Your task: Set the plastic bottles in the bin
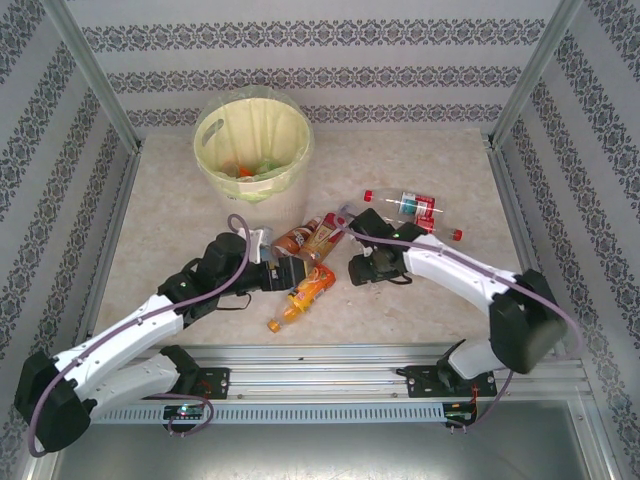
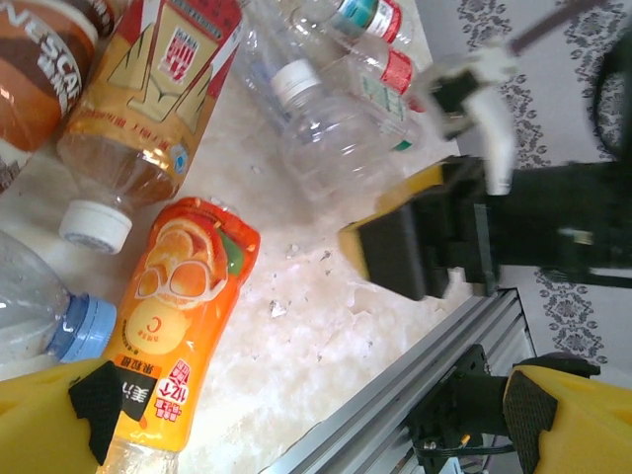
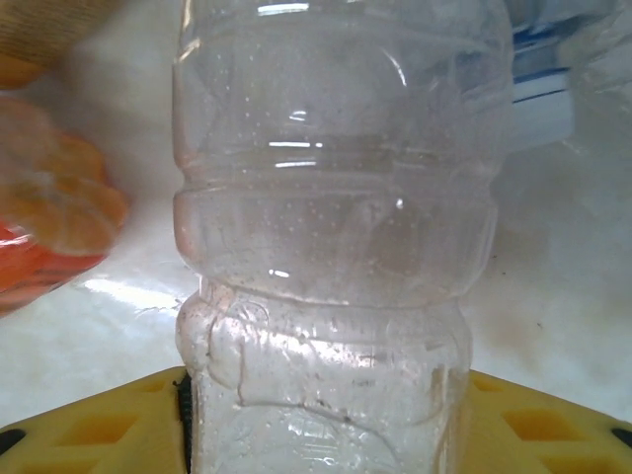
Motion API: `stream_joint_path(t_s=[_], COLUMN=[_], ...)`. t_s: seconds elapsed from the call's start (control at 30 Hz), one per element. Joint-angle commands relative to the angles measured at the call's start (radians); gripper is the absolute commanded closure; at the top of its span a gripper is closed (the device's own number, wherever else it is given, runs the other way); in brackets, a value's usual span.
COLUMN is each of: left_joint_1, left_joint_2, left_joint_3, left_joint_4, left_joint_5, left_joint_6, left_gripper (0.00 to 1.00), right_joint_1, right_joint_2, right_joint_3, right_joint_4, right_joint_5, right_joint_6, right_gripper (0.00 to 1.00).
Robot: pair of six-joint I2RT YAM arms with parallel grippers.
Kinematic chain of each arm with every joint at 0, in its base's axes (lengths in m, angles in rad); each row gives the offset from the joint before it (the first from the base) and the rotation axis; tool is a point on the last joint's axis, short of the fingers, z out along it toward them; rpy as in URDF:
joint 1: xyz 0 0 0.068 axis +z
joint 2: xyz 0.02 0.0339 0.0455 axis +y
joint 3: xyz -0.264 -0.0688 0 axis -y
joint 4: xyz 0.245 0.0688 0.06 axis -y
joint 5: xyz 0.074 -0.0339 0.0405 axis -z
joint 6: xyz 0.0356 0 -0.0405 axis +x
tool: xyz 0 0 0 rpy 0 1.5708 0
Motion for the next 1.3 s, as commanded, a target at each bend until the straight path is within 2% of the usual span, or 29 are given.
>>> stream_joint_path(t_s=[0.0, 0.17, 0.3, 0.4, 0.6, 0.87, 1.1, 1.27], left_joint_1=[-0.025, -0.065, -0.075, -0.085, -0.115, -0.134, -0.137, -0.137], left_joint_2=[0.025, 0.119, 0.179, 0.222, 0.301, 0.366, 0.405, 0.422], left_joint_3=[-0.002, 0.026, 0.006, 0.029, 0.073, 0.11, 0.142, 0.162], left_joint_4=[0.128, 0.221, 0.392, 0.428, 0.514, 0.601, 0.585, 0.583], left_joint_5=[0.001, 0.009, 0.017, 0.017, 0.042, 0.063, 0.052, 0.043], left_joint_6=[-0.084, -0.123, -0.209, -0.233, -0.264, -0.308, -0.345, -0.361], left_gripper=[0.0, 0.0, 0.0, 0.0, 0.0, 0.0, 0.08, 0.21], right_joint_1=[0.007, 0.017, 0.029, 0.034, 0.035, 0.043, 0.053, 0.055], right_joint_2=[-0.099, -0.245, -0.329, -0.379, -0.417, -0.439, -0.46, -0.457], right_joint_3=[-0.038, -0.093, -0.124, -0.143, -0.169, -0.191, -0.203, -0.203], right_joint_4=[0.028, 0.08, 0.124, 0.164, 0.247, 0.305, 0.323, 0.312], right_joint_5=[-0.061, -0.177, -0.243, -0.286, -0.371, -0.405, -0.39, -0.384], right_joint_6=[-0.02, 0.005, 0.04, 0.061, 0.093, 0.107, 0.104, 0.095], right_gripper=[0.45, 0.46, 0.46, 0.46, 0.46, 0.46, 0.46, 0.46])
